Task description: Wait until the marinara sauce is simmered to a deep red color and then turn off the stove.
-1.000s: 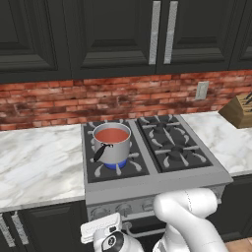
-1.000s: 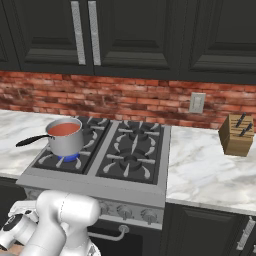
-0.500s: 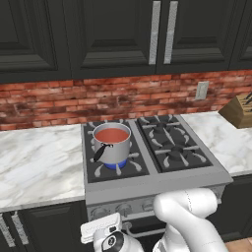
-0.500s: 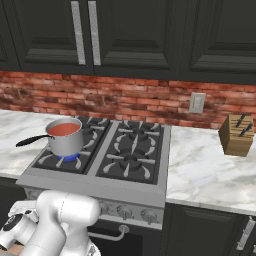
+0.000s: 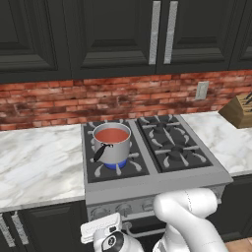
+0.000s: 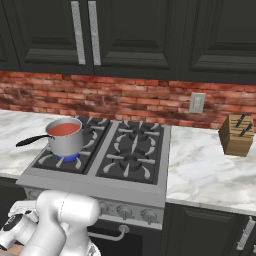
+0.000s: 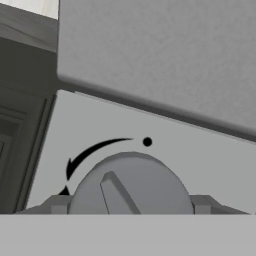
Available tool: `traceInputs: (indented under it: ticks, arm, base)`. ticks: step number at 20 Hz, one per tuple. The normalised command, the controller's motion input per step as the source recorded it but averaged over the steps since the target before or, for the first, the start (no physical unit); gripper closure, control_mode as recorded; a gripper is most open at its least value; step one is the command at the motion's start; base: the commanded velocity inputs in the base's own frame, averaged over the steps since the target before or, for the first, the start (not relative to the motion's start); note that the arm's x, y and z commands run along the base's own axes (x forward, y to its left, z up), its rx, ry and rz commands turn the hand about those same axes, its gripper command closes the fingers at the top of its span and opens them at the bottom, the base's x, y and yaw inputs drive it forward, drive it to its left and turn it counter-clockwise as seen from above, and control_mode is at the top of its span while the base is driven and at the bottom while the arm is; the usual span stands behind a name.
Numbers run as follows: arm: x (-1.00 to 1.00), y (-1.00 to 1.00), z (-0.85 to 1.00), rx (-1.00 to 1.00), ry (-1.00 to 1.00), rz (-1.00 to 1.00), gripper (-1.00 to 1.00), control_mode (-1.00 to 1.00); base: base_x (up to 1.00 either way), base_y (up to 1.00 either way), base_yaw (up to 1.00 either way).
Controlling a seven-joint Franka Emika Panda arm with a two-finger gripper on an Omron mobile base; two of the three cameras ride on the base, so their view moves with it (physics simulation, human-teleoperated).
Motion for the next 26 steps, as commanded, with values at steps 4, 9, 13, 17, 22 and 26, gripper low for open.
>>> traceInputs:
  ticks: [4, 9, 13, 17, 22, 26]
  arm:
    - [0.00, 0.00, 0.00, 0.00, 0.00, 0.00, 1.00, -1.00]
    - [0.00, 0.00, 0.00, 0.00, 0.00, 0.00, 1.00, -1.00]
    - [0.00, 0.00, 0.00, 0.00, 0.00, 0.00, 1.00, -1.00]
    - [0.00, 0.00, 0.00, 0.00, 0.00, 0.00, 1.00, -1.00]
    - [0.00, 0.00, 0.00, 0.00, 0.00, 0.00, 1.00, -1.00]
    - [0.00, 0.00, 0.00, 0.00, 0.00, 0.00, 1.00, -1.00]
  base:
    - [0.00, 0.00, 0.00]
    - [0.00, 0.00, 0.00]
    - [0.00, 0.00, 0.00]
    - [0.00, 0.00, 0.00]
    - [0.00, 0.00, 0.00]
    - [0.00, 0.00, 0.00]
